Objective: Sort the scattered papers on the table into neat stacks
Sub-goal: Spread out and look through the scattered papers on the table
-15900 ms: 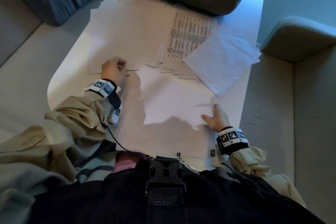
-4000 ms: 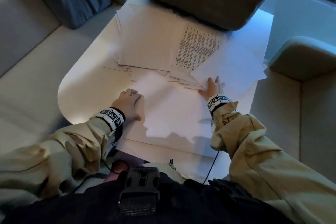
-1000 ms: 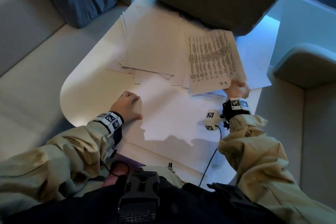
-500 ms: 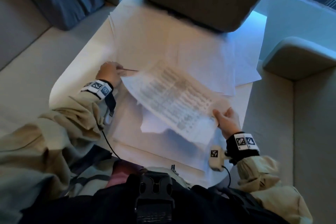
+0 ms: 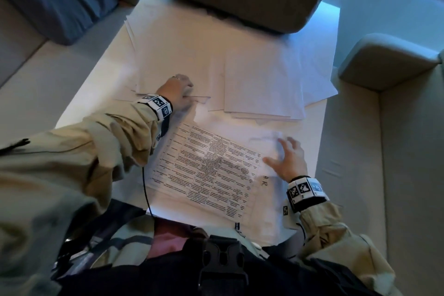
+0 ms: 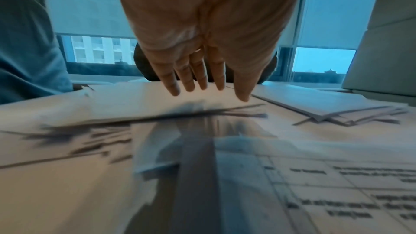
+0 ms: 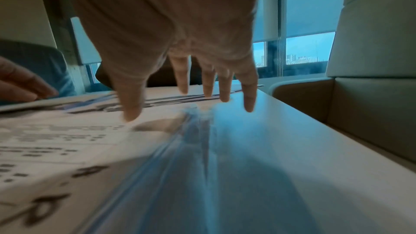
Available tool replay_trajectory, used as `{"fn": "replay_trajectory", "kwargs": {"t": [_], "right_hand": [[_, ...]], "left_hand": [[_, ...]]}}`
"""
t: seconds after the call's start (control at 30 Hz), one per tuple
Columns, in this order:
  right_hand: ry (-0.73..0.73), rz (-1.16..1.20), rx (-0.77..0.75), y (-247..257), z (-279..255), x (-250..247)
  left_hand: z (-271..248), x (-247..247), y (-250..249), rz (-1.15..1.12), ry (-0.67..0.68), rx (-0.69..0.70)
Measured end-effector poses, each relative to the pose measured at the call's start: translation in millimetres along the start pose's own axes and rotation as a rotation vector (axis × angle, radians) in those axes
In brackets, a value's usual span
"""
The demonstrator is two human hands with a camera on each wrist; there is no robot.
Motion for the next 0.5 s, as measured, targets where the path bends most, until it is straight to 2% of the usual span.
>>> {"fn": "replay_trajectory", "kwargs": {"t": [0.1, 0.33, 0.5], "right_hand": [[0.069, -0.063, 0.02, 2, 2, 9], [0.046, -0.019, 0.035, 7, 3, 3], [0.035, 0.003, 0.032, 7, 1, 2]], "left_hand": [[14, 11, 1, 0.025, 0.006, 0.005], [25, 14, 14, 0.119, -0.003, -0.096], [25, 0, 8, 0.07, -0.115, -0.012]]}}
Point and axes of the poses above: each hand's wrist, its own z-axis towards the middle knuckle, its own x-axis out of the palm, y = z × x, the point moved 9 cm from there along z, towards the middle knuckle, and after that the axes turned 11 degrees about x, right-handed, at the moved point
